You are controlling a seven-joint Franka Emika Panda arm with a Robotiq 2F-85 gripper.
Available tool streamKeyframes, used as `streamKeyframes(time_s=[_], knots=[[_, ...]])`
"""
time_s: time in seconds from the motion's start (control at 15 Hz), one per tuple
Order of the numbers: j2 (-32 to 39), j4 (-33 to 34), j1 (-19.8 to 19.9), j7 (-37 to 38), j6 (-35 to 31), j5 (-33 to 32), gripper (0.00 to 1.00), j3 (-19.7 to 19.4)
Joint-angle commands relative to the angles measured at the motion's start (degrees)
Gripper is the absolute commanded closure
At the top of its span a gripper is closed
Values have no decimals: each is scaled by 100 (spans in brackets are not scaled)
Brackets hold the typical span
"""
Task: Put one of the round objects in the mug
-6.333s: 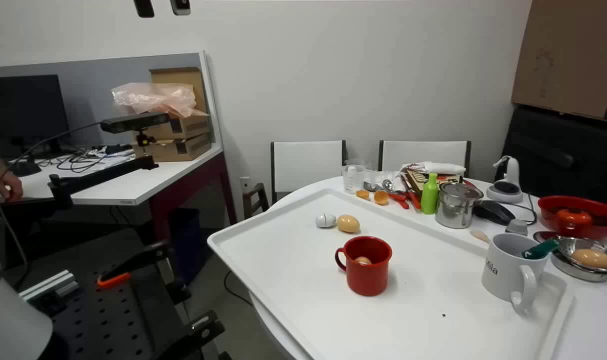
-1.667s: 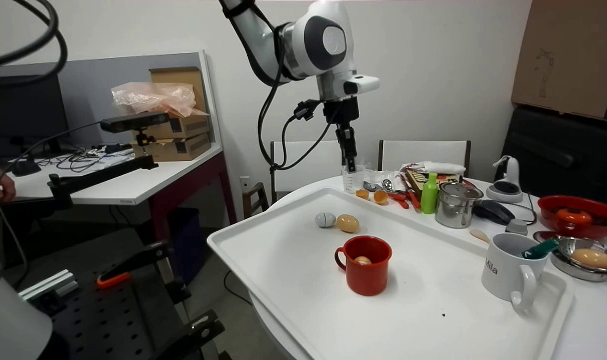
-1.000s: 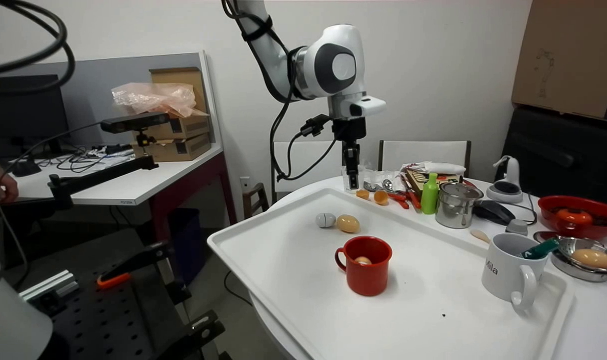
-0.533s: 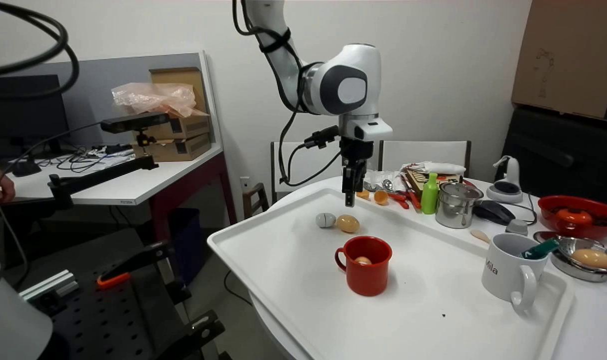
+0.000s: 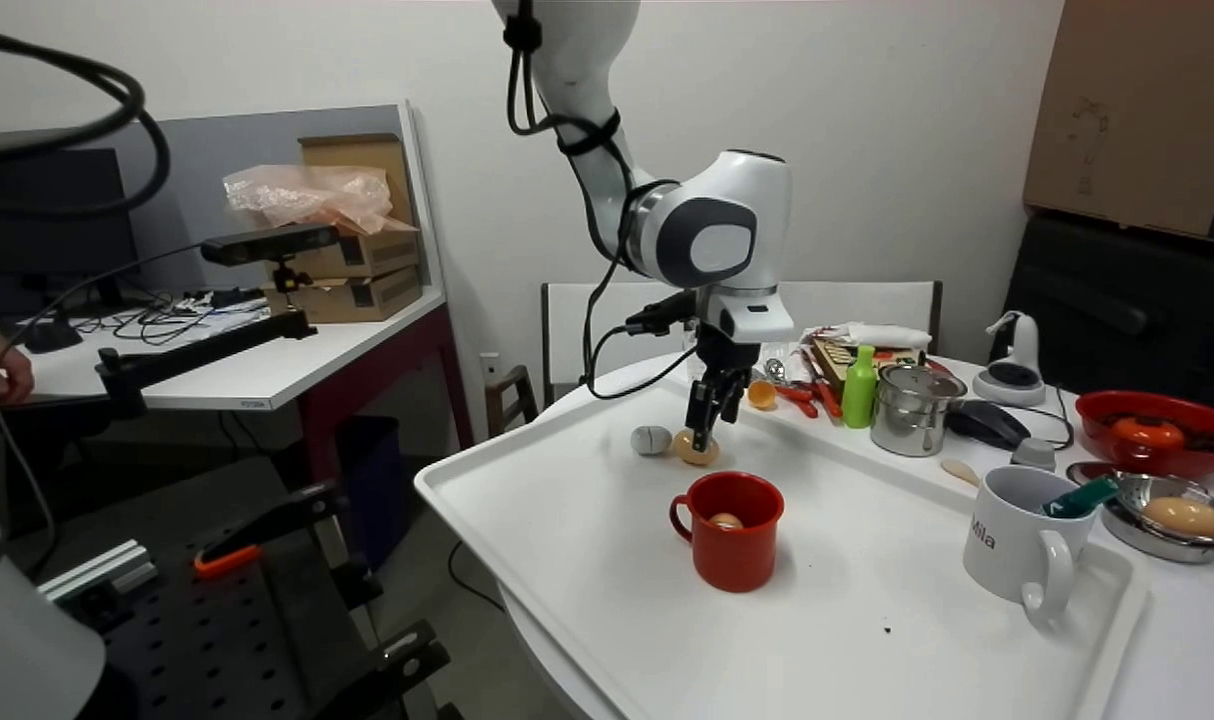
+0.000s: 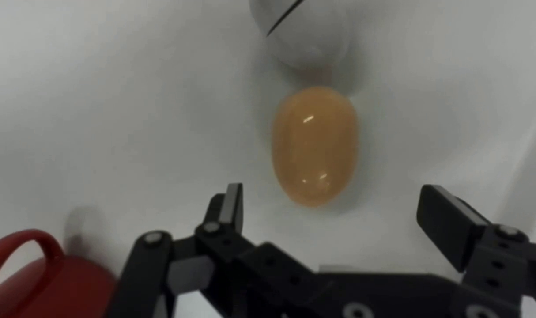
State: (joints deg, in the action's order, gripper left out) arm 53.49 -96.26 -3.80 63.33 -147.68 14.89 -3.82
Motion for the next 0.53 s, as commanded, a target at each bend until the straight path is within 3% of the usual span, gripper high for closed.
streamKeyframes(time_s=[0.0, 0.47], knots=[[346, 349, 16, 113, -5, 203, 0, 97], [438, 399, 61, 156, 25, 294, 0, 139]])
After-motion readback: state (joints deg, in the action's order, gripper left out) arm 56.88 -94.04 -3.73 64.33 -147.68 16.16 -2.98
